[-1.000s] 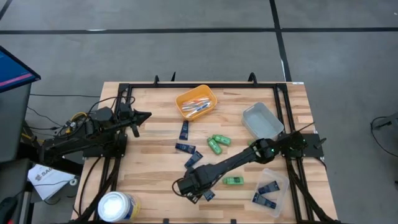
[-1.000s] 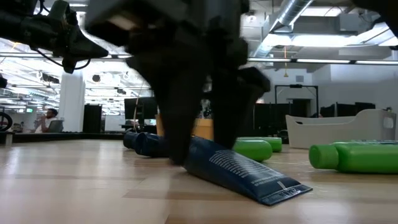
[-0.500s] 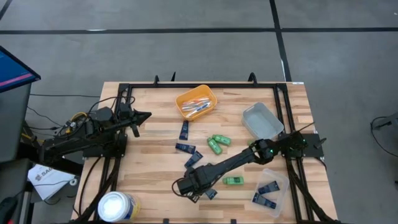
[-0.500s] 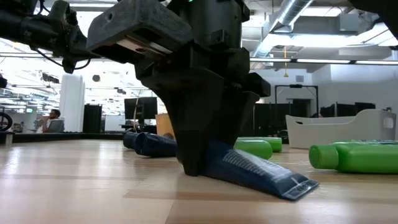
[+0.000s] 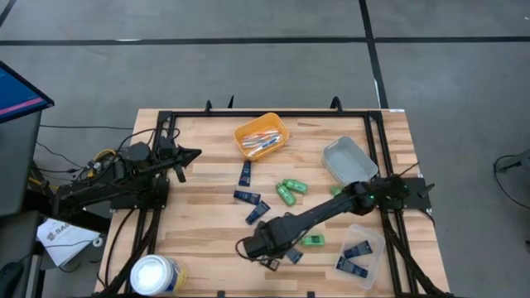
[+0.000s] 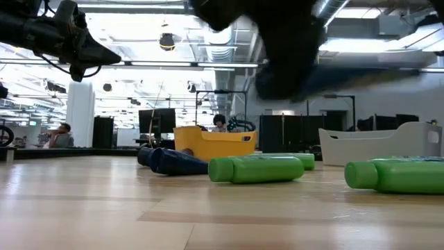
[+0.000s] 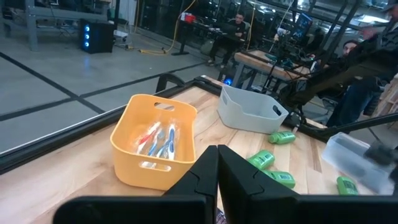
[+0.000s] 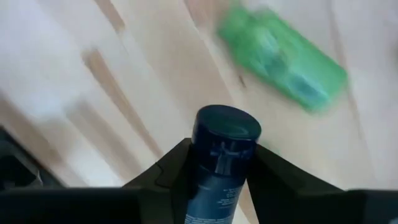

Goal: Pick & Place Travel size toiletries
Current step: Put the dark blue shave cream into the transparent bin

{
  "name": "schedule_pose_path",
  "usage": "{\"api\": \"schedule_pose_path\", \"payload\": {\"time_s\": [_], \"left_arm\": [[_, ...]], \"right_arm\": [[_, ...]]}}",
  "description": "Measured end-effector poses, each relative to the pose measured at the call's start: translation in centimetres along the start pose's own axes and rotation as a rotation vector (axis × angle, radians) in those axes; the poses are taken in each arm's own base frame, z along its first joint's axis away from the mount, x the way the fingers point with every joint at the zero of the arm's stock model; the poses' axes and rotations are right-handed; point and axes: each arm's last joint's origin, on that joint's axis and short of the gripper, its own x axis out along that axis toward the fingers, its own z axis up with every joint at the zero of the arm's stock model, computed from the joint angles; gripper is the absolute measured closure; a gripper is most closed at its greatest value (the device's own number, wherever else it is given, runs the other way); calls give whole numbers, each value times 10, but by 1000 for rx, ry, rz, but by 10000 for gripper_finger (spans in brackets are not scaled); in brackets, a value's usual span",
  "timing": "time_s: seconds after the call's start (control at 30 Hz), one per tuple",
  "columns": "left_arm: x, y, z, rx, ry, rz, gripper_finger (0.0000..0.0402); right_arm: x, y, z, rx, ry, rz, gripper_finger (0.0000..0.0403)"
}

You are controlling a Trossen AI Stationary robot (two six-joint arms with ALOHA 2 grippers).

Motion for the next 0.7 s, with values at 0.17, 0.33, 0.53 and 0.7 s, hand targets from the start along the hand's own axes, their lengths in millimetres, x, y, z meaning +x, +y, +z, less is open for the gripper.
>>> {"api": "schedule_pose_path", "payload": {"time_s": [0.17,0.33,0.53,0.7], "left_arm": [[0,0,0,1,0,-3,400],[1,0,-1,2,7,-1,400],[2,0,-1,5,13,5,400],[2,0,-1,5,14,5,400]], "right_arm": [[-25,-1,-30,16,-24,-56,282],[-29,-2,-66,110,-22,-100,277],[-26,-15,-115,272,23,-181,279],[-35,-38,-151,441,8,-214,276]]}}
